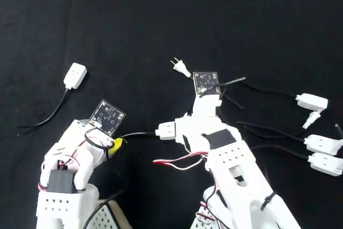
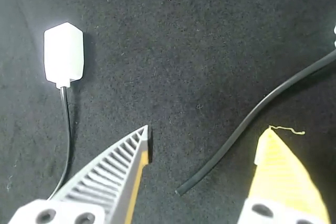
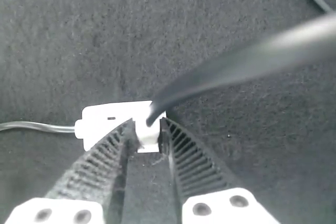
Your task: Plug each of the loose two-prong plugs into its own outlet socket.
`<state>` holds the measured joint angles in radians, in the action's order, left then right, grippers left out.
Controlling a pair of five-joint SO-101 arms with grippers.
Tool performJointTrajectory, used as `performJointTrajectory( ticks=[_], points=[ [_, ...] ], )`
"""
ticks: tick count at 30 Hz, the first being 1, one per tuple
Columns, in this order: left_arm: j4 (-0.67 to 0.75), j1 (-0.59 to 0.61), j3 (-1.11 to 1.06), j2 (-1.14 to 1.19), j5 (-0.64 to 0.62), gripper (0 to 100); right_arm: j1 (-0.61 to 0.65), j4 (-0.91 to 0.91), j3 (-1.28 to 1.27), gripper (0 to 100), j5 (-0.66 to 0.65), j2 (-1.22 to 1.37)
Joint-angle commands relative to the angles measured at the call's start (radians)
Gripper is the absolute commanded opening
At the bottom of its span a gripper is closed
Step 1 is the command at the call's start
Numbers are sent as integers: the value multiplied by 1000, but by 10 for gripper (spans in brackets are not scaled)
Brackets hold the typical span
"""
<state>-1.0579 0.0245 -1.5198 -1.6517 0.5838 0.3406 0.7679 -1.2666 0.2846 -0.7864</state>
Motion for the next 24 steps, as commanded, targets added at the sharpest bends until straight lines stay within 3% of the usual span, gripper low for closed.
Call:
performJointTrajectory(
  ticks=[1, 6, 13, 17, 24],
  points=[
    [-5, 21, 5, -8, 6, 318, 15, -18, -22, 11, 11, -2],
    [-5, 38, 7, -8, 6, 318, 101, -21, -56, 11, 11, -1],
    [-5, 38, 1, -8, 6, 318, 81, -11, -61, 11, 5, -1],
    [-6, 42, -25, -8, 8, 318, -54, 43, -35, 11, -104, -7],
    [-5, 87, -47, -8, 8, 318, -437, 64, -28, 11, -417, -7]
  ],
)
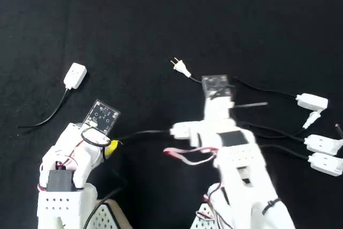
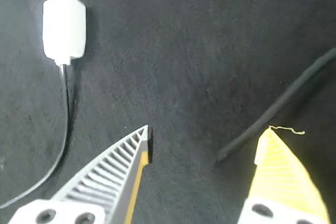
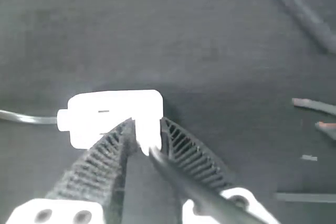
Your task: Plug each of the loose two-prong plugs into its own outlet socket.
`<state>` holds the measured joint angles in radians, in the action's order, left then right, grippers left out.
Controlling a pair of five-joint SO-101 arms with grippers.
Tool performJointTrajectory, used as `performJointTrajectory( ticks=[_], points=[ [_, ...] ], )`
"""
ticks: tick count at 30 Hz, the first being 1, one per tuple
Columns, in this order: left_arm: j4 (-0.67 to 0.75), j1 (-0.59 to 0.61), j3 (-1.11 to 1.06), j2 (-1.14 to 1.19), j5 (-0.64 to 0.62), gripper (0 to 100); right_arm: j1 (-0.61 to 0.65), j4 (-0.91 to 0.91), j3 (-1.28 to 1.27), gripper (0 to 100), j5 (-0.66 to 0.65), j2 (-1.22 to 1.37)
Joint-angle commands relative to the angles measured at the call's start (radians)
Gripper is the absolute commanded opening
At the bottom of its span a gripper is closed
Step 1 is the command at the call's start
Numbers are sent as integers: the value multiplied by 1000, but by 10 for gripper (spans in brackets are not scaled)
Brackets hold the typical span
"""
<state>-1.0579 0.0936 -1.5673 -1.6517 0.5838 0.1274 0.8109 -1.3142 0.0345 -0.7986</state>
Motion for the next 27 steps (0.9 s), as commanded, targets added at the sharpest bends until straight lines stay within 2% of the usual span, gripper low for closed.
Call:
performJointTrajectory(
  ticks=[1, 8, 12, 18, 21, 24, 27],
  points=[
    [-5, 18, 1, -8, 8, 318, -275, 18, 21, 11, -207, 5],
    [-5, 18, -1, -8, 8, 318, -555, 18, 94, 11, -439, 8],
    [-6, 18, -1, -8, 8, 318, -735, 15, 134, 11, -638, 10],
    [-9, 18, -1, -8, 8, 318, -991, -238, 102, 13, -879, 12],
    [-34, 18, -1, -8, 9, 318, -1046, -338, 51, 15, -959, 12],
    [-35, 19, -1, -8, 9, 318, -1051, -385, -10, 22, -1000, 12],
    [-35, 19, -1, -8, 9, 318, -1051, -391, -38, 122, -977, 7]
  ],
)
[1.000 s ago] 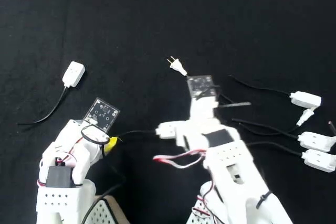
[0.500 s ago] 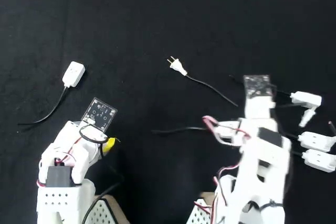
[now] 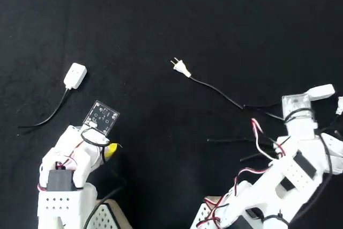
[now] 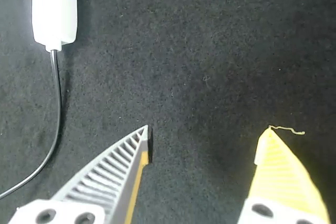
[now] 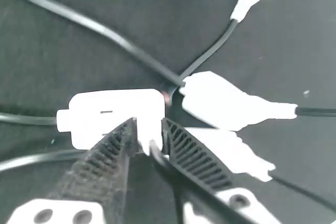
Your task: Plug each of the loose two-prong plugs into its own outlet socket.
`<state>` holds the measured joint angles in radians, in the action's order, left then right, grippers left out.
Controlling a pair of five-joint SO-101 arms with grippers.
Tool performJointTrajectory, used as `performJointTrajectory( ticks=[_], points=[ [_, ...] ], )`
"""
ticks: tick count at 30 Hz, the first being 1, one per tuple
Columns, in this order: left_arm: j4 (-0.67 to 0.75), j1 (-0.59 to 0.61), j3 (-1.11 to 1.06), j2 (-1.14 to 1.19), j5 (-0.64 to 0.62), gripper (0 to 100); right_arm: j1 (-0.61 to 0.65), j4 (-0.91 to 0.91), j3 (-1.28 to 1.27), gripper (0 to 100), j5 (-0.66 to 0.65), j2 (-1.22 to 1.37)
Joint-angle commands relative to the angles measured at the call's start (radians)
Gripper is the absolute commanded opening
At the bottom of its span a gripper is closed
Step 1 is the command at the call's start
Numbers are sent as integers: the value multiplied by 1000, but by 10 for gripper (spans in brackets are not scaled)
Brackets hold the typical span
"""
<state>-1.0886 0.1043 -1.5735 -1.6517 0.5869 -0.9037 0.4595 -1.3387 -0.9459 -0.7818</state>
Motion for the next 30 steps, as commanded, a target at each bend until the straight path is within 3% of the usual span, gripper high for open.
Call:
performJointTrajectory(
  ticks=[1, 6, 10, 13, 17, 21, 25, 30],
  points=[
    [-6, 8, 5, -8, 6, 318, -20, -40, -13, 175, 38, -12],
    [-17, 8, 5, -8, 6, 318, 8, -32, -13, 404, 203, -13],
    [-17, 8, 5, -8, 6, 318, 49, 83, 27, 497, 285, -15],
    [-17, 8, 4, -8, 6, 318, 75, 379, 176, 461, 348, -15],
    [-14, 8, -5, -8, 6, 318, 132, 829, 438, 342, 413, -13],
    [-15, 8, -5, -8, 6, 318, 287, 1115, 615, 250, 463, -7],
    [-17, 22, -7, -8, 6, 318, 554, 1166, 647, 214, 657, -7],
    [-18, 81, -10, -8, 6, 318, 891, 953, 602, 212, 902, -7]
  ],
)
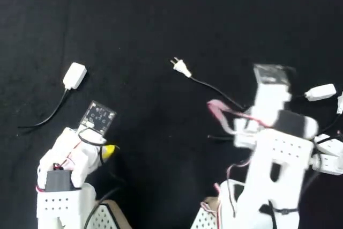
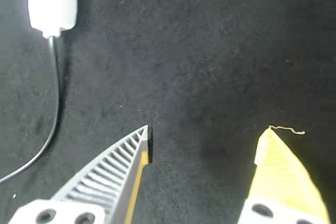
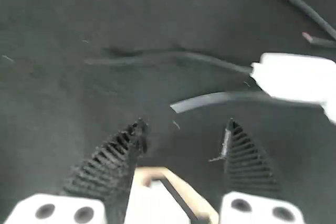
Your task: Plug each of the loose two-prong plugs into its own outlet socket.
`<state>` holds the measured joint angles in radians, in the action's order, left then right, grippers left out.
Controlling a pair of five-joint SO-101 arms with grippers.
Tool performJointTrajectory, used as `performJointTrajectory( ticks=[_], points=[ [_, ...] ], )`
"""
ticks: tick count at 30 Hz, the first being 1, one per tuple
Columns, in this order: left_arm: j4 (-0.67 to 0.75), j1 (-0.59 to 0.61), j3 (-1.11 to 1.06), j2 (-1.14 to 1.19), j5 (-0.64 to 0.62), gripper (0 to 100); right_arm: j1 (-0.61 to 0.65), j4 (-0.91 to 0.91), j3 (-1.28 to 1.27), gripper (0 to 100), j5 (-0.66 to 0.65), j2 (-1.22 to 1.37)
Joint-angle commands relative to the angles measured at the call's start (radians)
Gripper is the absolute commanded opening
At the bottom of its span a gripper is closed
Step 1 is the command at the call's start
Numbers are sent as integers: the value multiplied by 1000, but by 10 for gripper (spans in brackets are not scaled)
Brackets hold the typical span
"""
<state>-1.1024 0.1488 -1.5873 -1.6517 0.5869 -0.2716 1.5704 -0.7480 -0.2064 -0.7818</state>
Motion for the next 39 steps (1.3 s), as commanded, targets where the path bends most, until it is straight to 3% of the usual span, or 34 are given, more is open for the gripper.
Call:
performJointTrajectory(
  ticks=[1, 5, 12, 18, 27, 32, 39],
  points=[
    [-12, 41, 4, -8, 6, 318, 316, -232, -8, 212, 189, -5],
    [-109, 45, 13, -8, 6, 318, 468, -548, -108, 212, 379, -5],
    [-183, 77, 15, -9, 71, 318, 526, -942, -228, 212, 924, -2],
    [-181, 97, 12, -9, 81, 318, 525, -1042, -124, 211, 979, 251],
    [-183, 99, 8, -9, 83, 318, 466, -924, 351, 211, 991, 842],
    [-184, 99, 7, -9, 83, 318, 454, -924, 417, 211, 1186, 920],
    [-186, 101, 7, -9, 83, 318, 457, -924, 414, 211, 1363, 938]
  ],
)
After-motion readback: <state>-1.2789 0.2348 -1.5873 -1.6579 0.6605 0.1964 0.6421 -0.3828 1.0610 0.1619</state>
